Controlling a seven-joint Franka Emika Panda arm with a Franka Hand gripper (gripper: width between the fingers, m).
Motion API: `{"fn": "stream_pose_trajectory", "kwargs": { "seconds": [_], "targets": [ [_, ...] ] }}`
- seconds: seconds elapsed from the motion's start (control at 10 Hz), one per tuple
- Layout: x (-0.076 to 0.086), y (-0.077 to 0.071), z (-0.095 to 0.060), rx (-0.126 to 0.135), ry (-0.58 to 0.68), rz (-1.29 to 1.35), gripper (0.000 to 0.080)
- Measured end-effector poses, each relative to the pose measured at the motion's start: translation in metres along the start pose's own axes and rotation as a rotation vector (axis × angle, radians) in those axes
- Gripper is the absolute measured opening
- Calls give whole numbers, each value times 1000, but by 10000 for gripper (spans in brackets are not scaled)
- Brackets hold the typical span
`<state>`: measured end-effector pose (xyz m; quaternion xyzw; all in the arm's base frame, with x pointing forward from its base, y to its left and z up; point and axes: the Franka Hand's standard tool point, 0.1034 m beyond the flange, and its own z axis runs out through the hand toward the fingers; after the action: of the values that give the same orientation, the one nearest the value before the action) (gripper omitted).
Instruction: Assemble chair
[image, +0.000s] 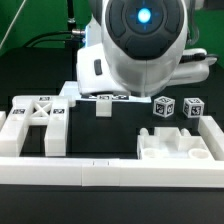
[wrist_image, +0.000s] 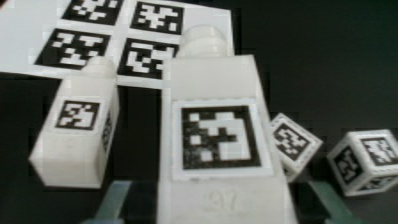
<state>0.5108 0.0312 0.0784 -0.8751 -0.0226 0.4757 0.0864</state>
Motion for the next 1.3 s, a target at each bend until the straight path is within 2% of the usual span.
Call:
{"fn": "stream_pose_trajectory", "kwargs": {
  "seconds": [0.1,0.4,0.5,0.6,0.8,1.0,1.2,1.3],
  "targets": [
    [4,0,3,-1,8,0,287],
    [13,1,-4,-7,80,0,287],
    [15,1,-12,-12,141,-5,287],
    [7,0,-30,-13,186,-25,287],
    [3,-1,-66,-23,323,-33,287],
    [12,1,-79,-39,481,-28,287],
    [11,3,-79,-51,587,-21,287],
    [16,5,-87,-61,680,-18,287]
  ]
}}
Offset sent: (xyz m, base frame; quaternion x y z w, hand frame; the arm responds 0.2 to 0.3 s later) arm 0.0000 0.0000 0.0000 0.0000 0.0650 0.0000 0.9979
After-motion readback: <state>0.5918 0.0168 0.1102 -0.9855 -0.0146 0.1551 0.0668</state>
